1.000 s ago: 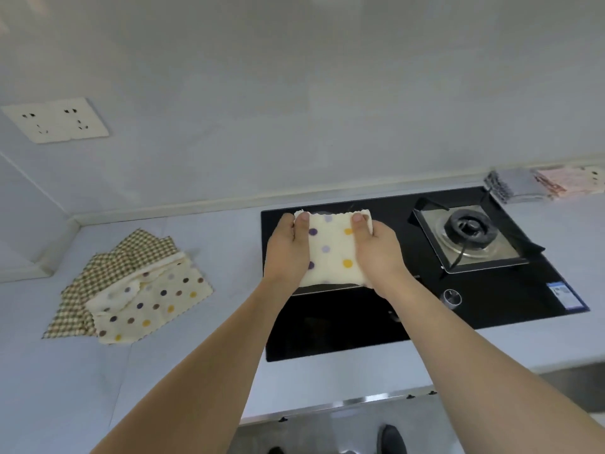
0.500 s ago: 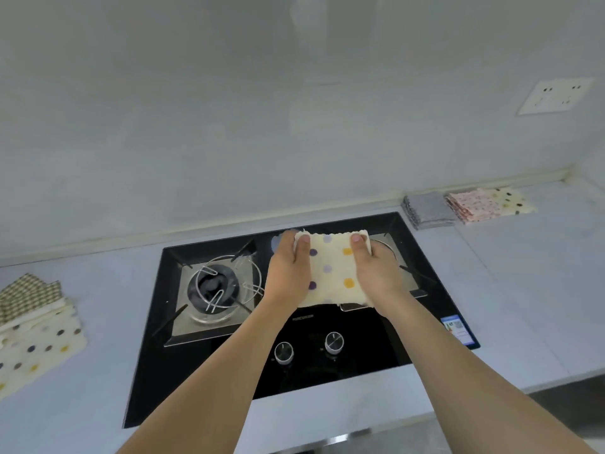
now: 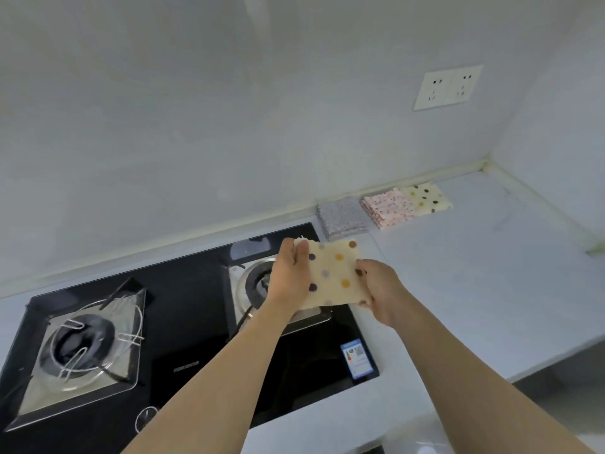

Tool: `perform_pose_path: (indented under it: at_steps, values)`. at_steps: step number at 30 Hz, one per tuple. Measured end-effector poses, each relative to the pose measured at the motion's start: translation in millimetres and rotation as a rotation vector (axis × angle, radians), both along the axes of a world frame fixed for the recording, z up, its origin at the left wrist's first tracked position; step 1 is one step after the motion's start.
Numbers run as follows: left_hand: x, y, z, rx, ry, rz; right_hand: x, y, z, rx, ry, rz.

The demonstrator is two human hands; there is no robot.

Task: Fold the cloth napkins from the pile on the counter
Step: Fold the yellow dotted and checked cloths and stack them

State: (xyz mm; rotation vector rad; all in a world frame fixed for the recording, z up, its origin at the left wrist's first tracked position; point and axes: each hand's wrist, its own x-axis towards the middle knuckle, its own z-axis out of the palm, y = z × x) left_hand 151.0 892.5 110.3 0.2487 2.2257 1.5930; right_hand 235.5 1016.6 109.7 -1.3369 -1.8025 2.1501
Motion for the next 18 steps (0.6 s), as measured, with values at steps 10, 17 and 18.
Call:
perform_pose_path:
  at_steps: [10,17,18]
  values:
    - [-4.4,129.0,-13.4,0.01,-0.176,-0.15,13.7,132.7,-4.0,0.164,-0.066,-0.071]
    - [-31.5,242.7,-19.0,-0.087,-0.195,-0.264,2.7,243.2,-12.5,0.15,-0.118,-0.187]
    - [-36.1,261.6,-21.2,-0.081,-0.2,-0.267,-2.6,261.7,-13.2,0.147,-0.12,-0.193]
